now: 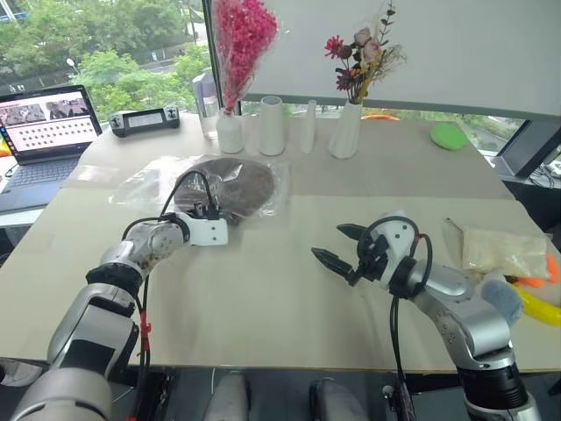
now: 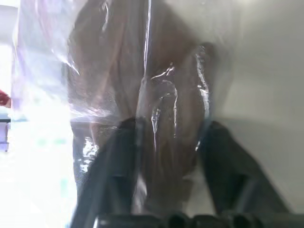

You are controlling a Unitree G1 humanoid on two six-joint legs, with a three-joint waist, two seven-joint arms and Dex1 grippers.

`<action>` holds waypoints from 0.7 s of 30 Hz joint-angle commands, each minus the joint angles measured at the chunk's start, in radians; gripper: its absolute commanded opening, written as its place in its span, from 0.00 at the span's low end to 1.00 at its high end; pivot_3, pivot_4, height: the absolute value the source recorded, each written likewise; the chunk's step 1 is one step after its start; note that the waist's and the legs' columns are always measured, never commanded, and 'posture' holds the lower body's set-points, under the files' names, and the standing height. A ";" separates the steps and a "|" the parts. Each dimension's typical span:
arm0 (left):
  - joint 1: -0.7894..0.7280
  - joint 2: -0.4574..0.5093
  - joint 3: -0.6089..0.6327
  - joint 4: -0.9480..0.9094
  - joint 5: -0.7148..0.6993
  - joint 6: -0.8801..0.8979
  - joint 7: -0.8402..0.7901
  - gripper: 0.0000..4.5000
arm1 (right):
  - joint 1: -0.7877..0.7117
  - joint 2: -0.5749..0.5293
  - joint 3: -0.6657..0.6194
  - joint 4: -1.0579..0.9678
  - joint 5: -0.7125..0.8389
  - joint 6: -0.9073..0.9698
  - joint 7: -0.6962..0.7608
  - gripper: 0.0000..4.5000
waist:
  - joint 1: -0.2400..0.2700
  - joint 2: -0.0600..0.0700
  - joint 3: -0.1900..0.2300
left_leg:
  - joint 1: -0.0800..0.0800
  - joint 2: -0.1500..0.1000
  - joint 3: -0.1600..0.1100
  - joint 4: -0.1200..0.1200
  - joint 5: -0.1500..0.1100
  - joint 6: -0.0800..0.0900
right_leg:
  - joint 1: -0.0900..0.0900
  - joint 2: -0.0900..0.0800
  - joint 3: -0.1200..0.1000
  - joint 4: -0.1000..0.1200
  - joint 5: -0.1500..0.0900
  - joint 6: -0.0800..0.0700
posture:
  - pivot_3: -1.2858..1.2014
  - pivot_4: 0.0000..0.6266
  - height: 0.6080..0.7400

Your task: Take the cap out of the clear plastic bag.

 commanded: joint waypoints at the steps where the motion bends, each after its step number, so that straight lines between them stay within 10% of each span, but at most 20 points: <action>1: 0.026 -0.013 -0.006 0.010 -0.026 0.005 -0.017 0.08 | 0.008 -0.015 -0.013 -0.055 0.003 0.004 -0.002 1.00 | -0.001 0.001 -0.001 | 0.000 0.000 0.000 0.000 0.000 0.000 | 0.000 0.000 0.000 0.000 0.000 0.000 | 0.52 0.24 1.00; 15: 0.157 0.076 -0.040 -0.381 -0.362 -0.448 -0.360 0.01 | 0.027 -0.033 -0.027 -0.038 -0.005 -0.023 0.004 1.00 | -0.008 0.000 0.000 | -0.007 0.000 0.001 -0.001 0.003 0.005 | -0.004 0.000 0.001 -0.003 0.002 0.000 | 0.52 0.24 1.00; 21: 0.076 0.159 -0.041 -0.199 -0.305 -0.641 -0.377 0.01 | 0.026 -0.038 -0.037 -0.027 -0.006 -0.029 0.011 1.00 | -0.031 -0.001 0.001 | -0.005 0.001 0.001 -0.001 0.003 0.005 | -0.004 0.000 0.001 -0.002 -0.001 0.002 | 0.52 0.24 1.00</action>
